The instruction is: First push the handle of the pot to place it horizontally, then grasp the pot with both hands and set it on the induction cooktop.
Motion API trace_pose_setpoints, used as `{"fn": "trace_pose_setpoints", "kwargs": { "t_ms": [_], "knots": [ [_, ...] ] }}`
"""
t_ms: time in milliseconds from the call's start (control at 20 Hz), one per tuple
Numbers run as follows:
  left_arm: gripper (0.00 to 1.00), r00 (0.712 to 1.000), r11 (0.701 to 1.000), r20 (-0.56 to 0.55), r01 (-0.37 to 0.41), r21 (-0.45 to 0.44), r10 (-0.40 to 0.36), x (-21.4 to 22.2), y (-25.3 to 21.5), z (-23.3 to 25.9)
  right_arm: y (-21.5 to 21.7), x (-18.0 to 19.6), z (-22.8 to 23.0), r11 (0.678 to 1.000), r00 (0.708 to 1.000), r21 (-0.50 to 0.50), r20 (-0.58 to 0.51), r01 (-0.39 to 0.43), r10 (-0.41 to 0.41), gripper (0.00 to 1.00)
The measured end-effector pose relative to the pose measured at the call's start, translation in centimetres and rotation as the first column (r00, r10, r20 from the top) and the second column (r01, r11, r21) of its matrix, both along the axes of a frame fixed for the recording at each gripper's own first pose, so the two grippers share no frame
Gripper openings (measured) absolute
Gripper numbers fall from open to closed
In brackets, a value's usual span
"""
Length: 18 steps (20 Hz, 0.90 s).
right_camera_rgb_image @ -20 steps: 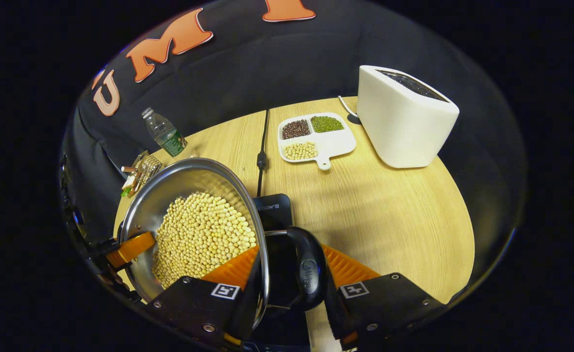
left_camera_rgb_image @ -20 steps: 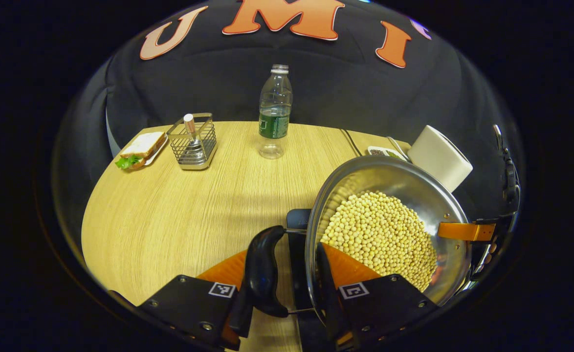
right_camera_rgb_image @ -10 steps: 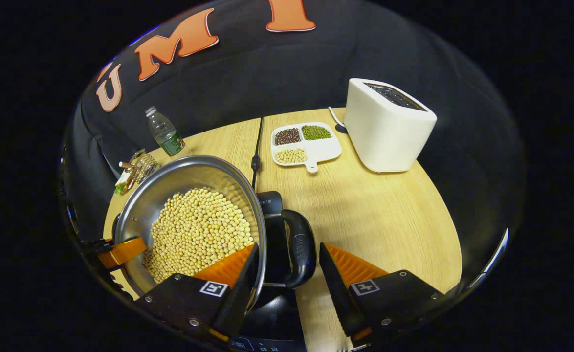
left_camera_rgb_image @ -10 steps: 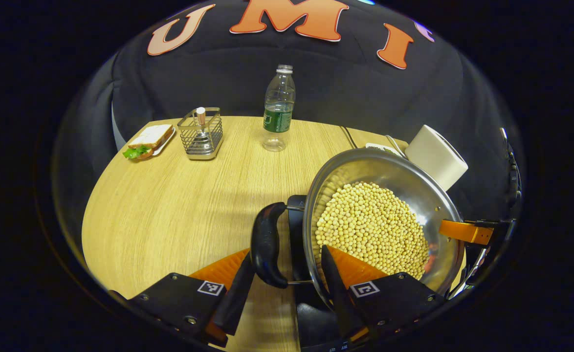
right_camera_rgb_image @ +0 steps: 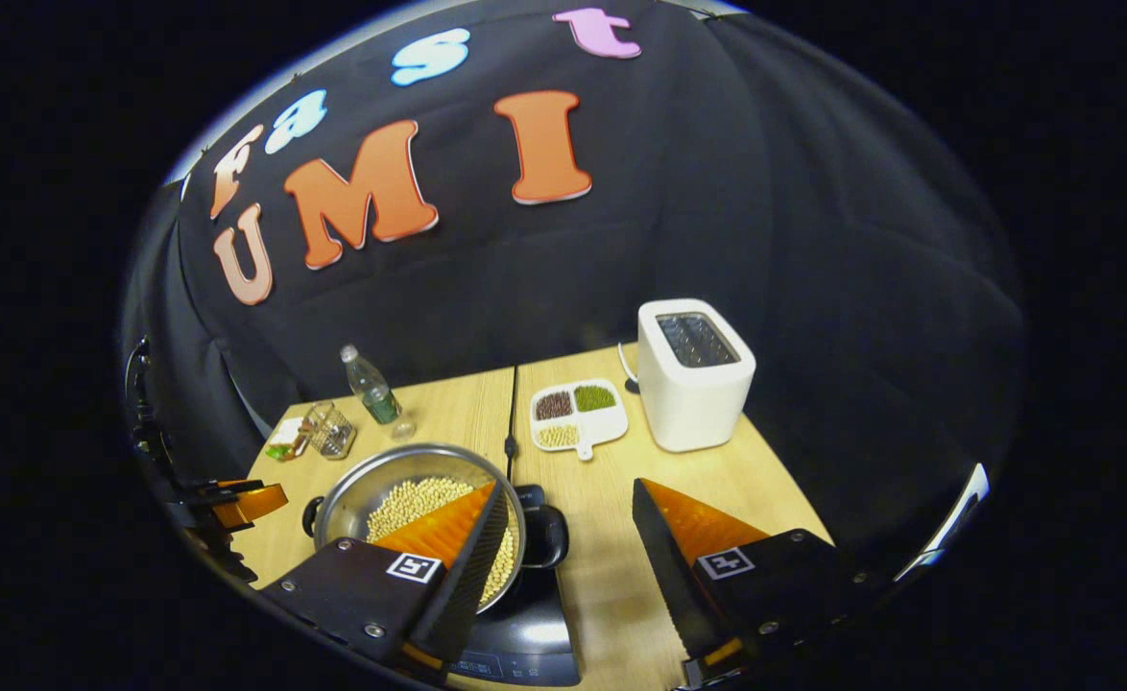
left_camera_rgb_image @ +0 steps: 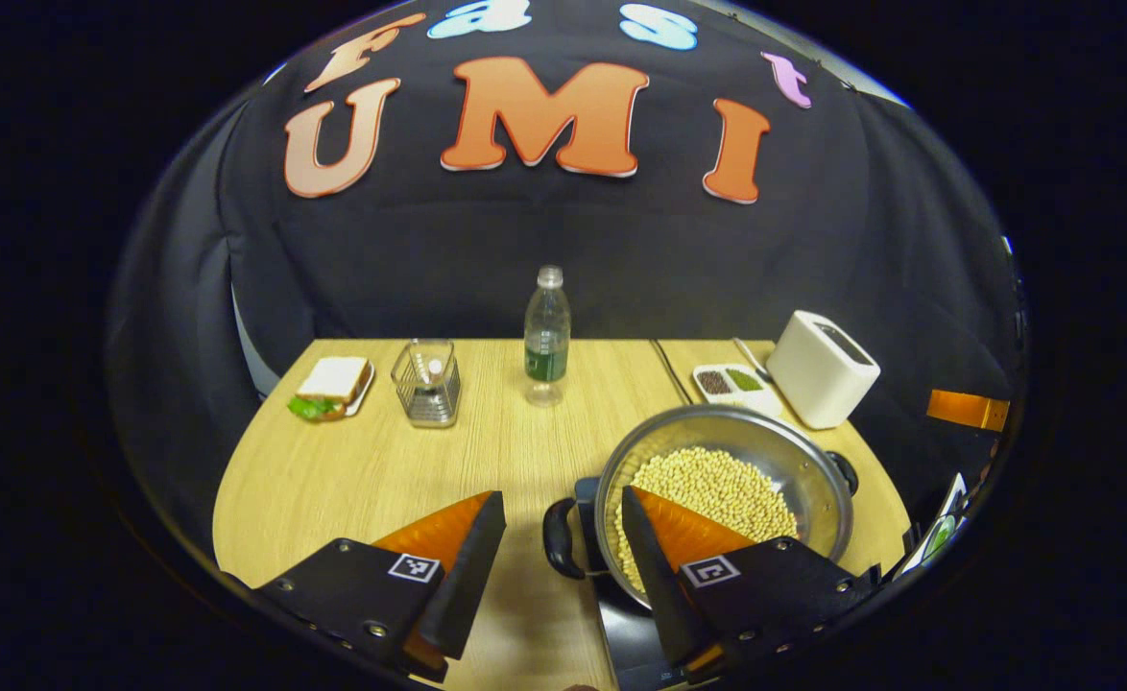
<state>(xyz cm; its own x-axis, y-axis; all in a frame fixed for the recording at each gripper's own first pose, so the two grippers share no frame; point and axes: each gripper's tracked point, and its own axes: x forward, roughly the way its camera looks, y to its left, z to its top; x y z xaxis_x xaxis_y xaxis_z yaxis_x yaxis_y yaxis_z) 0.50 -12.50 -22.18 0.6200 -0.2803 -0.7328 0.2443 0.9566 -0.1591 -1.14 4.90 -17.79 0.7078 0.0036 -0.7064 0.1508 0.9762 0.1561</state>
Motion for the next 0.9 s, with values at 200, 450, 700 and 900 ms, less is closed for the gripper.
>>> {"fn": "trace_pose_setpoints", "kwargs": {
  "t_ms": [200,450,700,900],
  "knots": [
    [0.76,0.984,0.998,0.172,-0.026,-0.055,0.035,4.1,1.1,7.7,-3.0,0.5,6.2,0.998,0.991,-0.054,0.130,0.037,-0.030,0.82],
    [0.75,0.893,0.987,0.431,-0.069,-0.143,0.125,8.8,4.2,20.4,-3.7,1.9,15.1,0.994,0.949,-0.093,0.316,0.048,-0.016,0.83],
    [0.72,0.734,0.972,0.638,-0.150,-0.181,0.232,10.5,10.7,31.6,-1.6,3.8,24.3,0.989,0.851,-0.145,0.523,0.038,0.044,0.90],
    [0.71,0.609,0.960,0.744,-0.215,-0.177,0.274,9.8,15.0,37.6,0.7,5.0,28.1,0.987,0.794,-0.161,0.603,0.027,0.076,0.98]
  ]
}}
